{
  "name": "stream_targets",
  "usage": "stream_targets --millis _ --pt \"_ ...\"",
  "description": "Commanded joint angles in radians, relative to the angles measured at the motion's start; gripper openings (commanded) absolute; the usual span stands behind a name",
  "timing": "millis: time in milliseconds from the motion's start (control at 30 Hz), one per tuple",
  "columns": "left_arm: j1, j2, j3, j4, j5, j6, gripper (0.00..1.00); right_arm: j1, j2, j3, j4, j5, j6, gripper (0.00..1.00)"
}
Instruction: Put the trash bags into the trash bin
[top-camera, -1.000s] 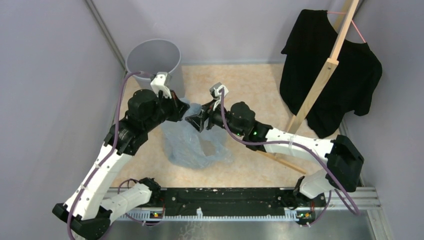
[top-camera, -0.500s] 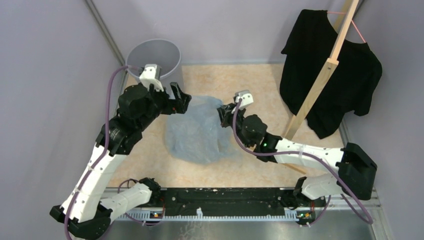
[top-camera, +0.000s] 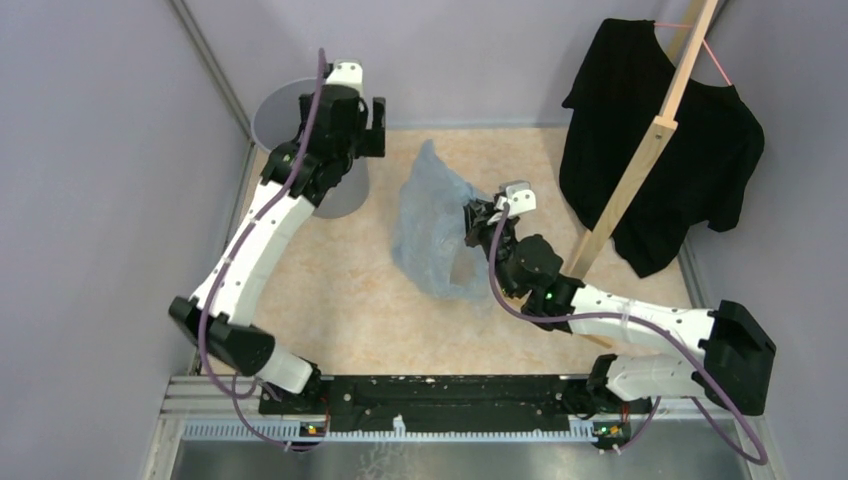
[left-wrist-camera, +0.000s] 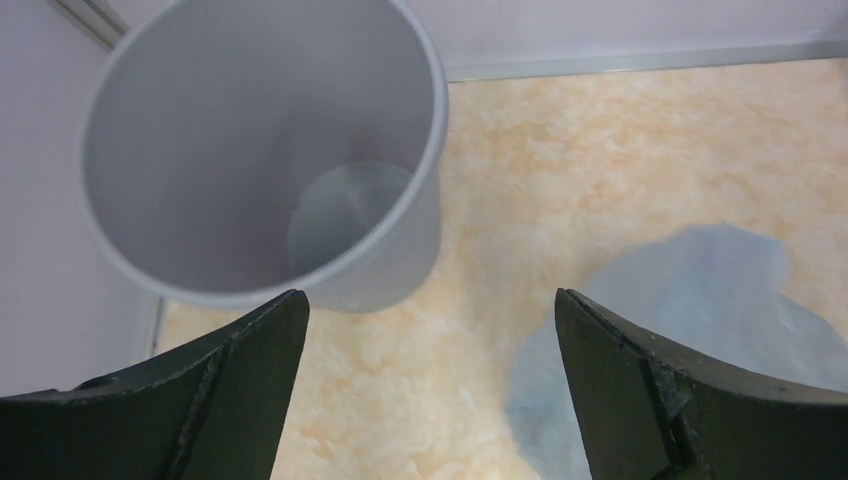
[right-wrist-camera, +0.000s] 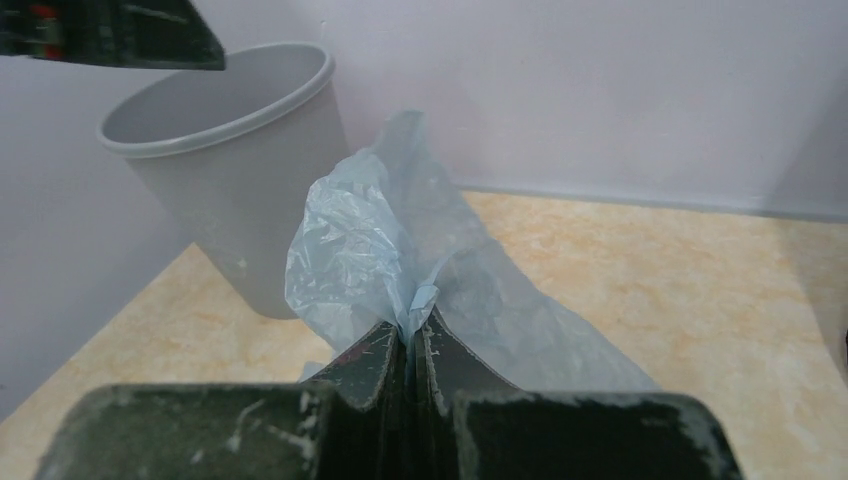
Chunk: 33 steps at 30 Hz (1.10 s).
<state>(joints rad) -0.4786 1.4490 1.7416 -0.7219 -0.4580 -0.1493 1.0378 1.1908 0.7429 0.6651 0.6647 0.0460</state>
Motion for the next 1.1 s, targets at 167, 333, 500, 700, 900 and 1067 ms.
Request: stream_targets --millis 167,333,500,700,900,1067 --pt "0.093 0.280 0.182 0.044 -0.042 0.163 0.92 -0.030 -0.087 -0.049 0.054 -0.020 -0.030 0.00" --pt "0.106 0.353 0.192 0.068 -0.074 0.232 0.69 -0.057 -0.109 -0.074 0.065 -0.065 -0.017 0.00" --pt "0.106 0.368 0.143 0.068 -0.041 0.221 0.58 -0.078 -0.110 -0.083 0.068 -0.088 0.007 0.00" --pt "0.102 0.301 0.084 0.032 -0.014 0.195 0.17 -0.082 -0.101 -0.082 0.069 -0.102 0.017 0.00" --pt "0.094 0.144 0.055 -0.074 0.203 0.151 0.02 -0.082 -0.077 -0.064 0.060 -0.121 0.024 0.00" --pt "0.082 -0.028 -0.025 -0.132 0.530 0.098 0.00 -0.082 -0.070 -0.059 0.055 -0.134 0.031 0.00"
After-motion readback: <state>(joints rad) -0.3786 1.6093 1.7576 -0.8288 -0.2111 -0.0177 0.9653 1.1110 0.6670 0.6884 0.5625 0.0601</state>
